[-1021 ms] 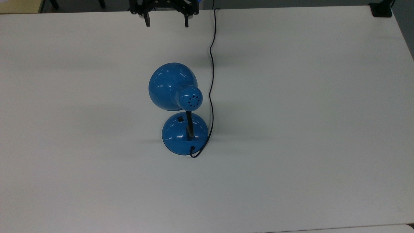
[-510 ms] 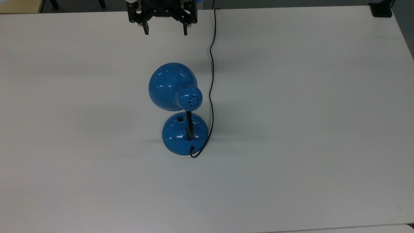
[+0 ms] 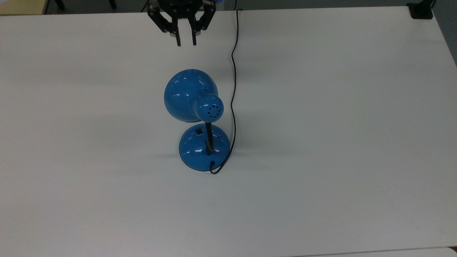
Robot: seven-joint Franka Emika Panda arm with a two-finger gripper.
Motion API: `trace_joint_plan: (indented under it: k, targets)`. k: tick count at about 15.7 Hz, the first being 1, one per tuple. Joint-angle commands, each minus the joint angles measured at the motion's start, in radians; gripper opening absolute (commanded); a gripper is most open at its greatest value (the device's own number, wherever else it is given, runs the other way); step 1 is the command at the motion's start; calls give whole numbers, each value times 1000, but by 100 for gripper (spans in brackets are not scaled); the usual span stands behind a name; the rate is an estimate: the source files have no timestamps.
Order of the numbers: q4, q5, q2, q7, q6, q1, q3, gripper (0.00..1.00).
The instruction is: Turn on the lamp
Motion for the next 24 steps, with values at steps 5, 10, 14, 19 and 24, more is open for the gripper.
trace_joint_plan:
  k: [5,10,14,19,24]
  targets:
    - [-216,79,37,-159,398,79,-57,0]
    - [-216,166,149,-326,559,97,-59,0]
    - [-221,229,198,-380,656,89,-59,0]
    - [-224,381,239,-574,722,65,-59,0]
    - [-216,389,288,-593,780,56,-57,0]
